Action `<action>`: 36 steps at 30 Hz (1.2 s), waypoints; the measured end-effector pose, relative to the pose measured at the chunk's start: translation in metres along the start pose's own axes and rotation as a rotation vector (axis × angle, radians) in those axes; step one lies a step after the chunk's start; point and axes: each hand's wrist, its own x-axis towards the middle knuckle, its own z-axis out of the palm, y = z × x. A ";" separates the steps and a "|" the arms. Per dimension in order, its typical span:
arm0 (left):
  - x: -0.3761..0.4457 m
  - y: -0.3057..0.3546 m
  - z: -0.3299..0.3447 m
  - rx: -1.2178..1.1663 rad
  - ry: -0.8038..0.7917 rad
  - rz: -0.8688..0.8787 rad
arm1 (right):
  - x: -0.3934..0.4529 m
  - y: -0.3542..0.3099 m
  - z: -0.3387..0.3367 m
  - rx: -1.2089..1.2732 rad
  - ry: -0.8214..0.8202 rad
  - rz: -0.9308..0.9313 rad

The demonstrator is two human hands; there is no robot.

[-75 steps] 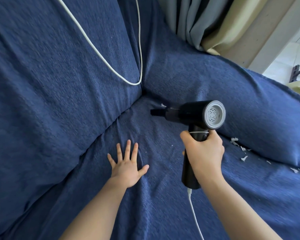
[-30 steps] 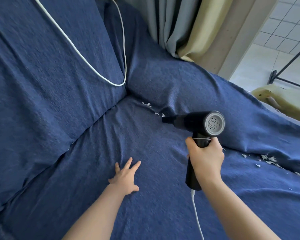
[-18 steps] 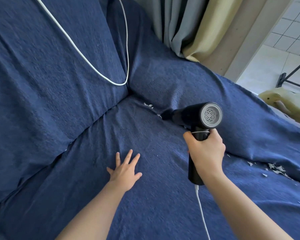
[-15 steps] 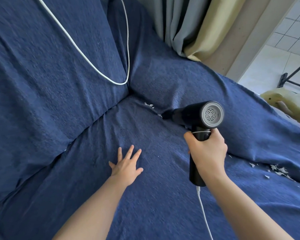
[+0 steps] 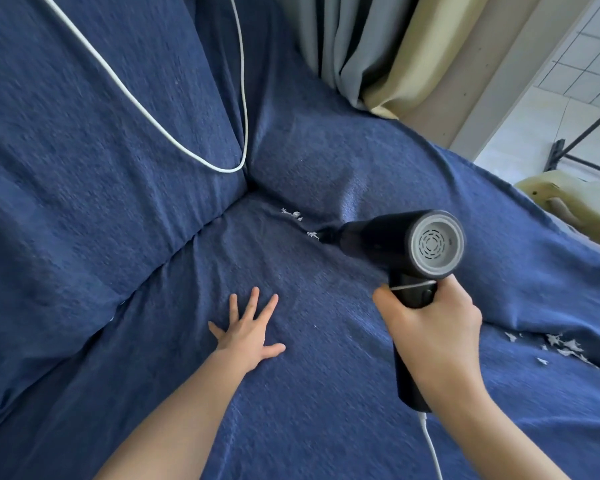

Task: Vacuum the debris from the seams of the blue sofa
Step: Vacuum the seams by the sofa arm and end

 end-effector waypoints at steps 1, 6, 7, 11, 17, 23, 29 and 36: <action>0.000 -0.001 0.004 0.007 0.022 0.001 | -0.003 0.001 -0.001 -0.005 0.004 -0.001; 0.002 -0.002 0.021 0.034 0.115 0.013 | -0.004 0.009 0.008 -0.042 -0.008 0.002; 0.004 -0.003 0.022 0.036 0.116 0.014 | -0.004 0.009 0.013 -0.055 -0.014 -0.005; 0.004 -0.004 0.022 0.034 0.104 0.017 | -0.006 0.003 0.034 -0.052 -0.013 0.004; 0.005 -0.006 0.021 0.035 0.082 0.018 | -0.004 -0.007 0.032 -0.075 0.043 0.035; 0.007 -0.006 0.021 0.041 0.063 0.025 | -0.001 -0.021 0.036 -0.053 0.020 0.016; 0.006 -0.005 0.021 0.037 0.057 0.034 | 0.012 -0.028 0.059 -0.052 -0.027 -0.001; 0.008 -0.007 0.024 0.036 0.059 0.037 | 0.014 -0.030 0.075 -0.079 -0.045 -0.027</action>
